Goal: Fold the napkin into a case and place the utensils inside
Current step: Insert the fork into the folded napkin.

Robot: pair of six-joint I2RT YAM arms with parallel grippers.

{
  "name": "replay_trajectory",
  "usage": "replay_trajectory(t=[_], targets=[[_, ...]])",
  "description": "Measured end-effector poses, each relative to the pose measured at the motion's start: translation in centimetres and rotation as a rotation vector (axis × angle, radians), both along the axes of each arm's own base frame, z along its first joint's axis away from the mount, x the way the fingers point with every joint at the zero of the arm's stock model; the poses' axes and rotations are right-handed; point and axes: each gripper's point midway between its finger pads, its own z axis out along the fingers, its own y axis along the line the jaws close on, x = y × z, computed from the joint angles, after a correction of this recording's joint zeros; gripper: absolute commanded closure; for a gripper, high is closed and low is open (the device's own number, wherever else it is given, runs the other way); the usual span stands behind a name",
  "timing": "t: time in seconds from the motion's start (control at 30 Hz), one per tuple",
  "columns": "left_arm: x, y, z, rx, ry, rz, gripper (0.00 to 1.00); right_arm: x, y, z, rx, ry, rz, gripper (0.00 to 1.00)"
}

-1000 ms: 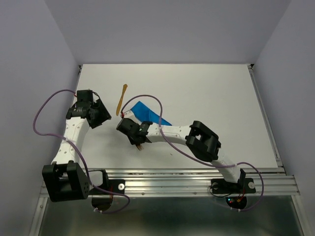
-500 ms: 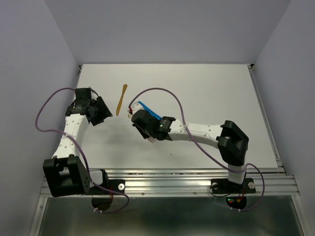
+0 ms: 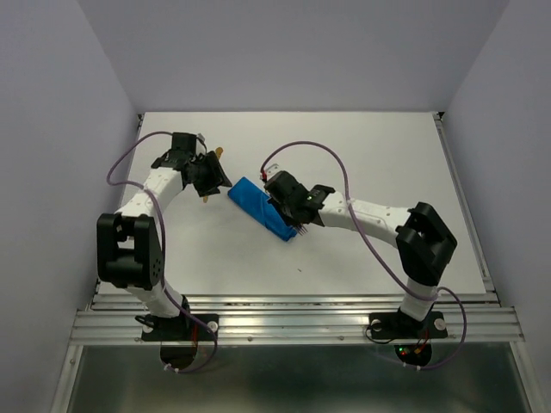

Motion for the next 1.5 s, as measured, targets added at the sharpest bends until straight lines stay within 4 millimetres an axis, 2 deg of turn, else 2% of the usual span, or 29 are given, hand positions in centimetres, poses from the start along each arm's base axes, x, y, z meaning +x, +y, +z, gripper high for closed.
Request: replay_trajectory(t=[0.17,0.3,0.47,0.7,0.83,1.07,1.5], targets=[[3.1,-3.3,-1.8,-0.022,0.030,-0.055,0.46,0.2,-1.0,-2.0,-0.055,0.053,0.012,0.99],[4.8,-4.0,-3.3,-0.027,0.059,-0.049,0.46,0.0,-1.3,-4.5,-0.112,0.115,0.041,0.99],[6.6,-4.2,-4.8,-0.023,0.080,-0.042,0.47,-0.5,-1.6,-6.1,-0.147,0.162,0.064,0.99],[7.5,-4.1,-7.2,-0.002,0.123,-0.036,0.47,-0.1,-1.5,-5.7,-0.144,0.173,0.096,0.99],[7.5,-4.0,-8.4,0.006,0.147,-0.037,0.48,0.4,-0.7,-5.5,-0.144,0.170,0.125,0.99],[7.8,-4.1,-8.7,0.011,0.147,-0.051,0.49,1.9,0.8,-6.1,-0.141,0.170,0.149,0.99],[7.7,-4.6,-9.0,0.027,0.144,-0.076,0.52,5.0,2.6,-5.4,-0.131,0.135,0.185,0.99]])
